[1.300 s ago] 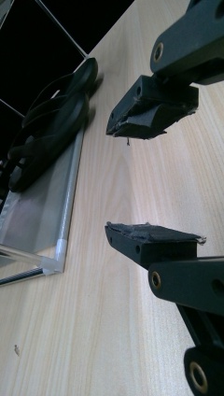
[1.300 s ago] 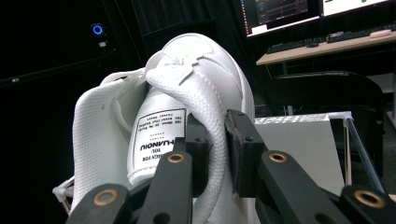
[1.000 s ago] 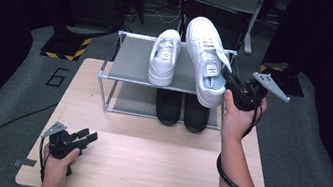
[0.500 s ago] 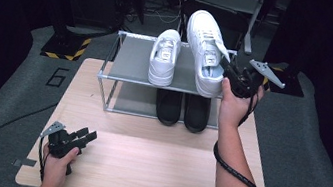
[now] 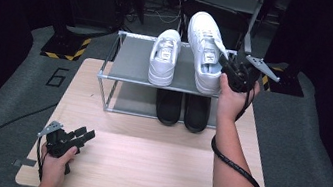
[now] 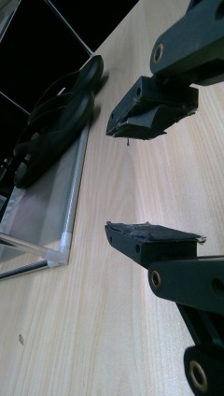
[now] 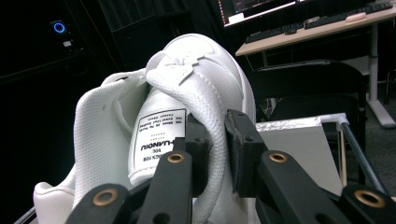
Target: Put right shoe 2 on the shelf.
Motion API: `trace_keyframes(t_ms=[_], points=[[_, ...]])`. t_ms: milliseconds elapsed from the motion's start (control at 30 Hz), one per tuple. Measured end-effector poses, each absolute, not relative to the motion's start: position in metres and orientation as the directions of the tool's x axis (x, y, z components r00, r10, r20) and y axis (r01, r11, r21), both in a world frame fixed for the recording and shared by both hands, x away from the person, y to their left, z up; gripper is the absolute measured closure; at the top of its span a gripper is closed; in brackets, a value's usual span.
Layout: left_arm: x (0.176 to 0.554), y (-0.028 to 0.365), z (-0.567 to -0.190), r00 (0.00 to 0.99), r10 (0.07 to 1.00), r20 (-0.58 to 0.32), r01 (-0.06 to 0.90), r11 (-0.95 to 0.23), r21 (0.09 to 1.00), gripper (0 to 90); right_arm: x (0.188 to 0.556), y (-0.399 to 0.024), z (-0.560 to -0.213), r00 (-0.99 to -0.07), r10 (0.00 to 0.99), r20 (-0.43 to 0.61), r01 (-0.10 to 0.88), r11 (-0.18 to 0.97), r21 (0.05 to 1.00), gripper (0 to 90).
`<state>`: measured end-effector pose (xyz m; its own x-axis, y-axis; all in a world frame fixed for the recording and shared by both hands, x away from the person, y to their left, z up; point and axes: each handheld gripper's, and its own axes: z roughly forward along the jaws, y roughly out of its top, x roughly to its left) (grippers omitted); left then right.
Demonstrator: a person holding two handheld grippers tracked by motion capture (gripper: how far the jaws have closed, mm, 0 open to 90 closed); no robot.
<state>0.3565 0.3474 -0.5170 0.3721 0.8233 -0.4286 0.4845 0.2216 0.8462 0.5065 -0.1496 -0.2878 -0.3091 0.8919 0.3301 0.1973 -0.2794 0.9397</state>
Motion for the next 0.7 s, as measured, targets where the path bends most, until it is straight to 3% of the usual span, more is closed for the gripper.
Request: trace_keyframes(t_ms=[700], points=[[0.355,0.349,-0.516,0.378,0.821,-0.427,0.481,0.22,0.848,45.7,0.528,-0.142,-0.304,-0.239,0.901,0.363,0.261,-0.3,0.918,79.2]])
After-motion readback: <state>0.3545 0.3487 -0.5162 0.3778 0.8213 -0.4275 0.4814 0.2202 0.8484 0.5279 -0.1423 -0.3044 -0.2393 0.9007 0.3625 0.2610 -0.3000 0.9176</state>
